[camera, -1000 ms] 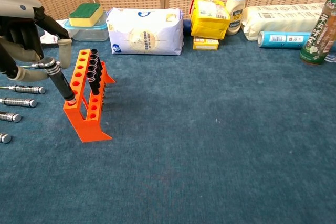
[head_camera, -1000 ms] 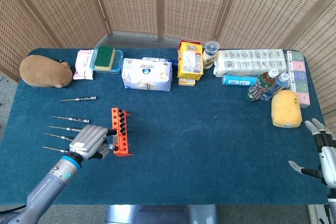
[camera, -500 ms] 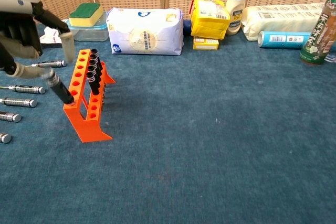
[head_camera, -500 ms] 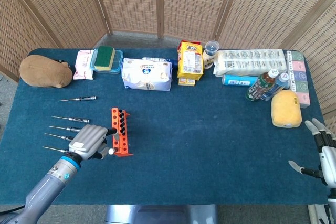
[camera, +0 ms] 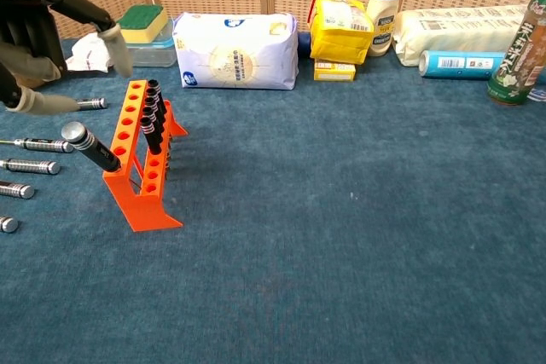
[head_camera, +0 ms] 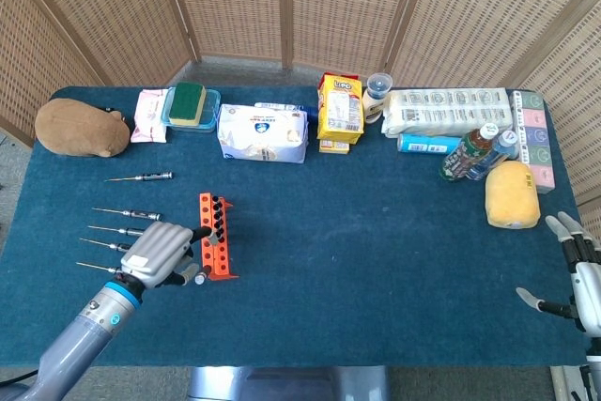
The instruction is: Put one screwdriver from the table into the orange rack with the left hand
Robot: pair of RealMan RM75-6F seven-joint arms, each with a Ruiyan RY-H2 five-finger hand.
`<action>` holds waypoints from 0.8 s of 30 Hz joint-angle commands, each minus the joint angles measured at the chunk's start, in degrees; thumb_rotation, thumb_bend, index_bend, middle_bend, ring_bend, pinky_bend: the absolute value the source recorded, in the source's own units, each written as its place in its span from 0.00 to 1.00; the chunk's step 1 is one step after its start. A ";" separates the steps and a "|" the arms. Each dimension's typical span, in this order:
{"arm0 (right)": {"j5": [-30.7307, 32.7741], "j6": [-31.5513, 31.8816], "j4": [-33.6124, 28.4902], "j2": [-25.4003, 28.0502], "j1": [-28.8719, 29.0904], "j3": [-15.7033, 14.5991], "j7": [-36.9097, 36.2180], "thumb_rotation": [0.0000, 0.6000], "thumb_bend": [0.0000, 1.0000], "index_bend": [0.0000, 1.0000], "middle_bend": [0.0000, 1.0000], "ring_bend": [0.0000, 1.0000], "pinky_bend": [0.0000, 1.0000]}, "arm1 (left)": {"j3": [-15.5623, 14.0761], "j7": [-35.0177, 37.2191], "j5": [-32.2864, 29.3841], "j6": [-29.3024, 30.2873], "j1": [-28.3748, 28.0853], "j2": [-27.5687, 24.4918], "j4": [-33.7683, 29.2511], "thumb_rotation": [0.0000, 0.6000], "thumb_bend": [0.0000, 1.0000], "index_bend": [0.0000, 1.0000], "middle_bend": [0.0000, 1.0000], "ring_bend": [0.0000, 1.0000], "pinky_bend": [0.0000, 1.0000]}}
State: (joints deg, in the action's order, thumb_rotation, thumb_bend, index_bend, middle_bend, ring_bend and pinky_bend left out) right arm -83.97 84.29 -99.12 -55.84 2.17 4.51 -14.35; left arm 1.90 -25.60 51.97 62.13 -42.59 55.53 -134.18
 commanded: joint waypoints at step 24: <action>0.00 0.15 0.01 0.11 -0.05 0.05 -0.26 1.00 0.00 0.06 0.02 0.02 0.00 | -2.50 -11.61 8.50 3.08 3.25 4.07 -0.80 1.00 0.19 0.04 1.00 1.00 0.99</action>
State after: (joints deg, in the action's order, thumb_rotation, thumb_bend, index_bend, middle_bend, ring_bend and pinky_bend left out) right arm -83.98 84.44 -99.11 -55.74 2.12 4.56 -14.61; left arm -1.23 -35.86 62.02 64.55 -38.82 58.34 -134.99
